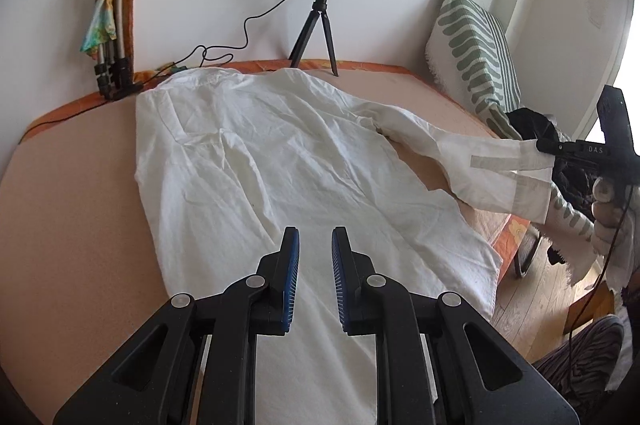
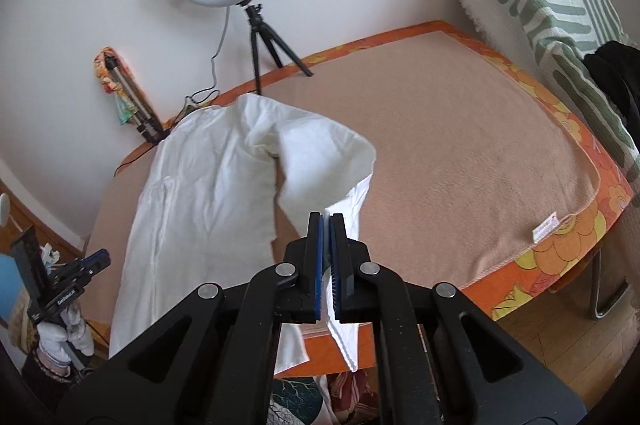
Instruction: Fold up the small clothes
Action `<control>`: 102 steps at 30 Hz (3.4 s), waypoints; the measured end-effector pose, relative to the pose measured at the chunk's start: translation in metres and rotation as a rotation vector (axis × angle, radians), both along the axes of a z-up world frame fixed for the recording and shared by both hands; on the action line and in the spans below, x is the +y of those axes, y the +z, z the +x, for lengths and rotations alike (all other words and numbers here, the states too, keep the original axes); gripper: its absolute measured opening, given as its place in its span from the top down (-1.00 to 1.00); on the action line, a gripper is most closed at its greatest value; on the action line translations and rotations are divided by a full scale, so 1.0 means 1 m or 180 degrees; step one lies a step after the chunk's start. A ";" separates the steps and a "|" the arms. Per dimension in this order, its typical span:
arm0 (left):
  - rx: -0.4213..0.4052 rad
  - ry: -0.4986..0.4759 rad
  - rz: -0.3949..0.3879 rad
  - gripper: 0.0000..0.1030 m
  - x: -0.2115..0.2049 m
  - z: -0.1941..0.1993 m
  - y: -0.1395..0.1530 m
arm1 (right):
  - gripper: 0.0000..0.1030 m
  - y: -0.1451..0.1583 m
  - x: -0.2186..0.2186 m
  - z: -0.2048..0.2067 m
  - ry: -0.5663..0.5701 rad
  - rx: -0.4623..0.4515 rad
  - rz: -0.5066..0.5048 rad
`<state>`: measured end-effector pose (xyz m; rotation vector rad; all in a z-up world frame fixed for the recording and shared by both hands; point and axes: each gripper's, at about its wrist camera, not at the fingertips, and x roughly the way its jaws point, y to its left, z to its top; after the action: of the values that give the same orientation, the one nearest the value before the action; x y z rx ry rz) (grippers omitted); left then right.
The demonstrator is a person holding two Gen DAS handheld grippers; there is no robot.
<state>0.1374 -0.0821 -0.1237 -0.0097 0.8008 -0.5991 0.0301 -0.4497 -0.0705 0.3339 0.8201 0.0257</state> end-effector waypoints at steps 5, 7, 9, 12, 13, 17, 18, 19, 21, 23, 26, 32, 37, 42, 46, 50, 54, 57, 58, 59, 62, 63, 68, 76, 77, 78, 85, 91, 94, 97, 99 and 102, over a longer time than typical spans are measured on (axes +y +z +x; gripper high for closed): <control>-0.0035 0.0076 -0.0035 0.71 0.001 -0.004 0.002 | 0.92 -0.005 0.084 -0.008 0.0829 0.0054 0.0086; -0.0037 0.0072 -0.0070 0.71 0.001 -0.007 0.001 | 0.92 -0.015 0.111 -0.011 0.1098 0.0167 0.0106; -0.0004 0.0081 -0.0131 0.65 0.002 -0.011 -0.001 | 0.92 -0.028 0.135 -0.012 0.1356 0.0298 0.0065; 0.0155 0.0070 -0.0332 -0.06 0.001 -0.013 -0.009 | 0.91 -0.049 0.163 -0.008 0.1667 0.0477 -0.0038; 0.0213 0.0064 -0.0379 -0.08 0.001 -0.013 -0.012 | 0.91 -0.055 0.168 -0.008 0.1758 0.0527 -0.0008; 0.0224 0.0055 -0.0246 -0.08 -0.010 -0.008 -0.017 | 0.89 -0.066 0.178 -0.011 0.1891 0.0636 -0.0142; 0.0231 0.0046 -0.0236 -0.08 -0.013 -0.003 -0.014 | 0.82 -0.067 0.175 -0.012 0.1873 0.0652 -0.0103; 0.0221 0.0042 -0.0243 -0.08 -0.015 0.003 -0.010 | 0.68 -0.065 0.170 -0.012 0.1848 0.0643 -0.0069; 0.0167 0.0050 -0.0192 -0.08 -0.021 0.016 0.000 | 0.45 -0.059 0.155 -0.017 0.1735 0.0525 0.0015; 0.0161 -0.0003 -0.0186 -0.08 -0.031 0.034 0.010 | 0.40 -0.053 0.136 -0.023 0.1598 0.0406 0.0125; 0.0227 -0.0096 -0.0126 -0.08 -0.050 0.059 0.015 | 0.39 -0.050 0.109 -0.029 0.1244 0.0321 0.0057; 0.0466 -0.0063 -0.0186 -0.08 -0.083 0.098 0.004 | 0.39 -0.080 0.064 -0.024 0.0932 0.0582 0.0483; 0.0443 -0.0047 -0.0147 -0.08 -0.091 0.087 -0.005 | 0.39 -0.098 0.059 -0.018 0.0804 0.0697 0.0152; 0.0350 -0.0171 -0.0061 -0.08 -0.092 0.046 -0.009 | 0.39 -0.106 0.036 -0.001 0.0619 0.0765 0.0166; 0.0340 -0.0299 -0.0018 -0.08 -0.087 0.009 -0.015 | 0.39 -0.122 0.028 0.004 0.0563 0.0899 0.0260; 0.0313 -0.0408 0.0081 -0.08 -0.085 -0.020 -0.025 | 0.47 -0.121 0.035 -0.002 0.0616 0.0863 0.0300; 0.0337 -0.0527 0.0109 -0.08 -0.093 -0.043 -0.034 | 0.95 -0.122 0.051 -0.005 0.0735 0.0918 0.0269; 0.0208 -0.0562 0.0162 -0.08 -0.109 -0.062 -0.034 | 0.96 -0.102 0.048 -0.017 0.0756 0.0763 0.0404; 0.0192 -0.0605 0.0139 -0.08 -0.116 -0.069 -0.034 | 0.96 -0.096 0.045 -0.020 0.0757 0.0715 0.0468; 0.0157 -0.0677 0.0103 -0.08 -0.124 -0.075 -0.034 | 0.96 -0.091 0.041 -0.021 0.0740 0.0667 0.0503; 0.0019 -0.0833 0.0113 -0.27 -0.153 -0.092 -0.038 | 0.96 -0.086 0.029 -0.020 0.0628 0.0619 0.0659; -0.0023 -0.0897 0.0154 -0.27 -0.163 -0.097 -0.042 | 0.96 -0.086 0.025 -0.019 0.0611 0.0617 0.0768; -0.0314 -0.0716 0.0516 -0.27 -0.199 -0.104 -0.059 | 0.96 -0.078 0.022 -0.022 0.0670 0.0548 0.0989; -0.0085 -0.0336 0.0031 0.92 -0.178 -0.078 -0.072 | 0.96 -0.066 0.020 -0.019 0.0878 0.0478 0.0998; -0.0103 -0.0305 -0.0010 0.92 -0.174 -0.079 -0.070 | 0.95 -0.062 0.017 -0.014 0.0871 0.0450 0.0954; -0.0105 -0.0290 -0.0063 0.92 -0.172 -0.081 -0.068 | 0.90 -0.058 0.013 -0.006 0.0859 0.0438 0.0837; -0.0155 -0.0123 -0.0338 0.93 -0.159 -0.087 -0.050 | 0.02 -0.057 -0.016 0.111 0.0790 0.0354 0.0672; -0.0213 0.0033 -0.0438 0.93 -0.154 -0.089 -0.044 | 0.02 -0.112 -0.006 0.217 0.0819 0.0732 0.1140; -0.0130 0.0067 -0.0510 0.93 -0.152 -0.088 -0.049 | 0.10 -0.126 0.012 0.239 0.0902 0.0783 0.1111; -0.0094 0.0103 -0.0598 0.93 -0.152 -0.089 -0.053 | 0.86 -0.122 0.027 0.251 0.0949 0.0831 0.1034; -0.0024 0.0168 -0.0717 0.93 -0.149 -0.088 -0.056 | 0.87 -0.108 0.040 0.256 0.0946 0.0817 0.0736; 0.0059 0.0286 -0.0885 0.93 -0.137 -0.089 -0.060 | 0.88 -0.080 0.073 0.263 0.1072 0.0827 0.0226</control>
<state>0.0489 -0.2192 -0.1837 -0.3046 0.7258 -0.6215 0.2930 -0.3763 -0.1510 0.2657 1.1283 0.3325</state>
